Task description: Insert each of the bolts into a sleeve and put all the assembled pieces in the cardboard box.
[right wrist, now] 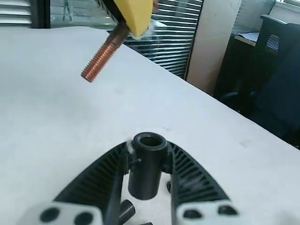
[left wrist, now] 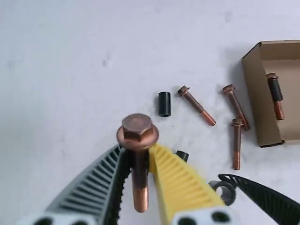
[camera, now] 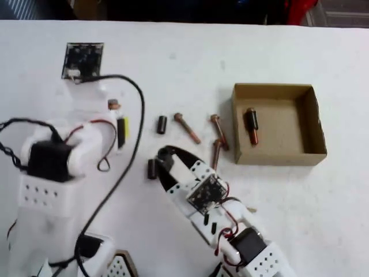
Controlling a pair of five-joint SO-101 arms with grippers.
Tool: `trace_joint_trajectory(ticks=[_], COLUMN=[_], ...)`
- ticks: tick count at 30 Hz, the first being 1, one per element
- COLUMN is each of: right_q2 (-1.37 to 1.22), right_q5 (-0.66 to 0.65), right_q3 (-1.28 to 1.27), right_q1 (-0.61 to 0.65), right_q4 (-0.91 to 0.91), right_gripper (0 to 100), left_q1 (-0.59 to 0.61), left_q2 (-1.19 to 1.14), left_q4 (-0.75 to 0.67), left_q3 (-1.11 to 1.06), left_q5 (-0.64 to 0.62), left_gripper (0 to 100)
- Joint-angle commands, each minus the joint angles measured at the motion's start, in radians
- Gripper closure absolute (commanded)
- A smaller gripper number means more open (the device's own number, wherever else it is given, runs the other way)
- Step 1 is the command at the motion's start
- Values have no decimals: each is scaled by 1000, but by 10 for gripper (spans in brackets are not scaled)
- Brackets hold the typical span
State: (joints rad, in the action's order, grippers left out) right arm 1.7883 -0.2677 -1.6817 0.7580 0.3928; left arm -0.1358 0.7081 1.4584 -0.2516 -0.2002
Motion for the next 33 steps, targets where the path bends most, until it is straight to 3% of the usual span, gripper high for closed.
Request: trace_joint_trajectory(ticks=[1, 5, 10, 15, 25, 28, 33], right_q2=[13, 13, 13, 13, 13, 13, 13], right_q5=[95, 241, 252, 249, 249, 249, 247], right_q3=[-8, -8, -8, -8, -8, -8, -8], right_q1=[12, 12, 12, 12, 12, 15, 15], right_q4=[-65, -67, -62, -59, -33, -2, -2], right_gripper=[981, 981, 981, 981, 981, 981, 981], left_q1=[-84, -124, -125, -127, -182, -209, -219], left_q2=[79, 130, 185, 323, 768, 855, 868], left_q4=[-35, -35, -81, -256, -813, -878, -855], left_q3=[6, 6, -15, -218, -801, -882, -913], left_q5=[44, 149, 140, 140, 141, 138, 100], left_gripper=[977, 978, 978, 978, 977, 977, 977])
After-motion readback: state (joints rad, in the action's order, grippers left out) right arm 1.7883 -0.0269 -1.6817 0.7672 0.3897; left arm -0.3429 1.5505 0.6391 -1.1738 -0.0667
